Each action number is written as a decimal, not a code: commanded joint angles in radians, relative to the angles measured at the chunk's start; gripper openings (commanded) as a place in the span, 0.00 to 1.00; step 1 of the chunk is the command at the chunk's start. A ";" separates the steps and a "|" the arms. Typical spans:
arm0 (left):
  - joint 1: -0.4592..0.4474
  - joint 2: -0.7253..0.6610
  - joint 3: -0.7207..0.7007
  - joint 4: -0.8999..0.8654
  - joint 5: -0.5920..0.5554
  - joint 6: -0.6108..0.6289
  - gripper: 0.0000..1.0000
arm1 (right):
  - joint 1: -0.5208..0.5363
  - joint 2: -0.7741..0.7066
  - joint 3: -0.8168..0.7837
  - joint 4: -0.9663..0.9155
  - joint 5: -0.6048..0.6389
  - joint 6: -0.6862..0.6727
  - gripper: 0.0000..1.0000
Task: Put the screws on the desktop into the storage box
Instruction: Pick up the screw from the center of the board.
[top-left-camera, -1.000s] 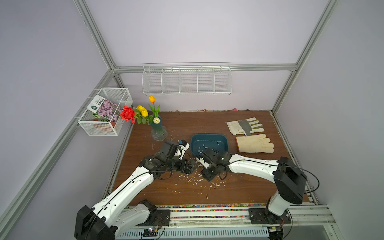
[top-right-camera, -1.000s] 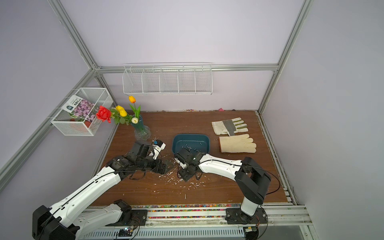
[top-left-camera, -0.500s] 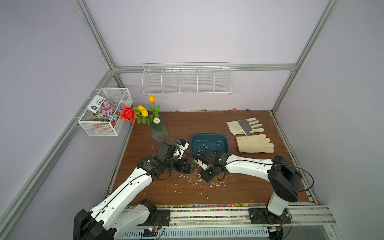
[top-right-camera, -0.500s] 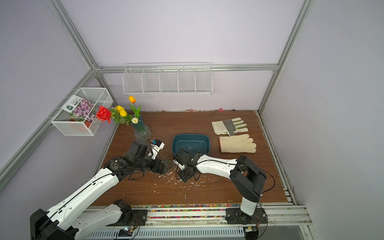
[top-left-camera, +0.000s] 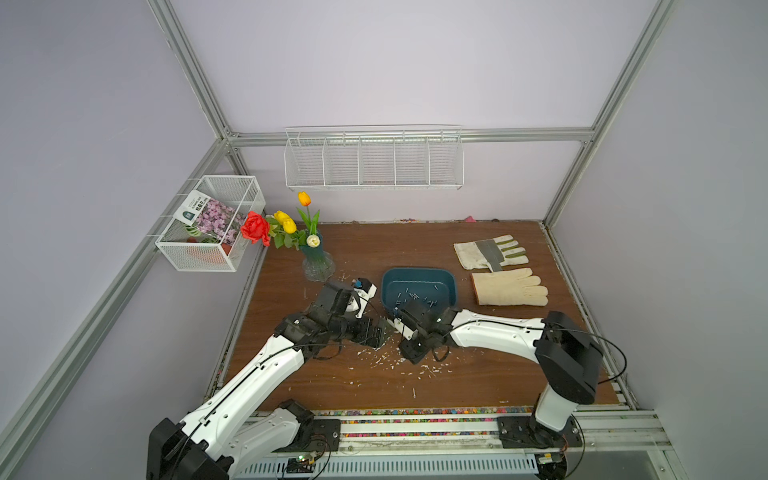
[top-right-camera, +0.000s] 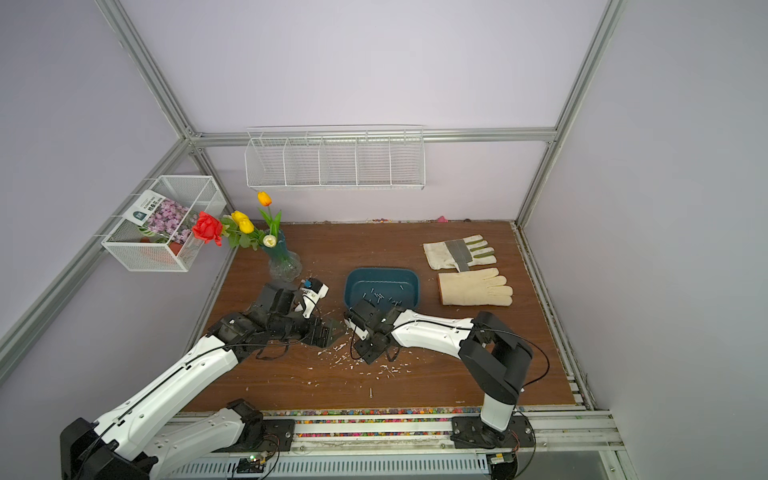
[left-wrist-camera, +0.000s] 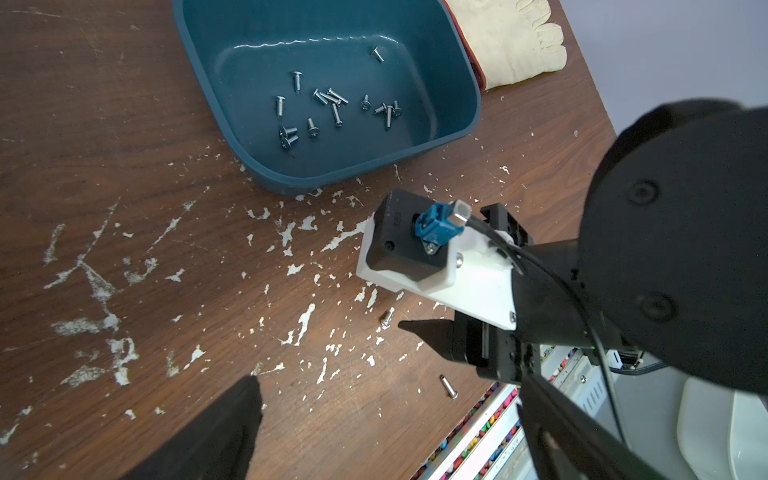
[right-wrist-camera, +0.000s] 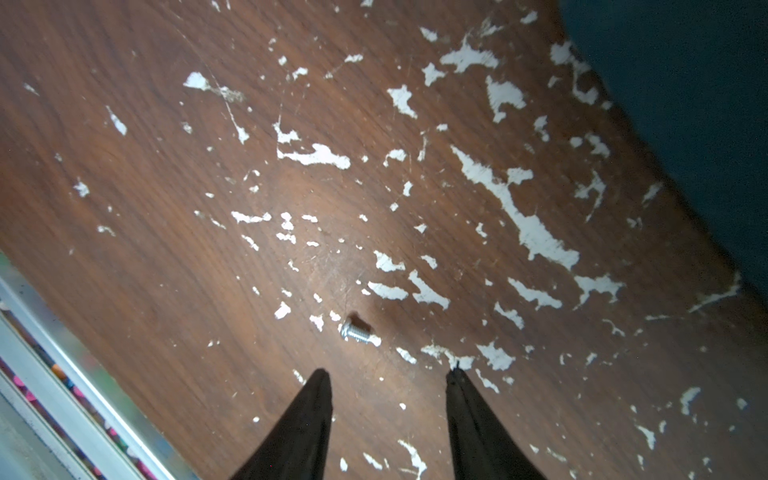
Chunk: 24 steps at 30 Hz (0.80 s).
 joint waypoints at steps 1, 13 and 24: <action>0.007 -0.010 0.001 0.008 -0.002 0.018 1.00 | 0.010 0.033 0.006 0.012 -0.018 0.004 0.46; 0.010 -0.001 -0.002 0.014 0.004 0.019 1.00 | 0.019 0.066 0.016 0.012 -0.018 0.011 0.41; 0.011 0.003 -0.002 0.019 0.007 0.023 1.00 | 0.026 0.096 0.032 0.023 -0.023 0.016 0.41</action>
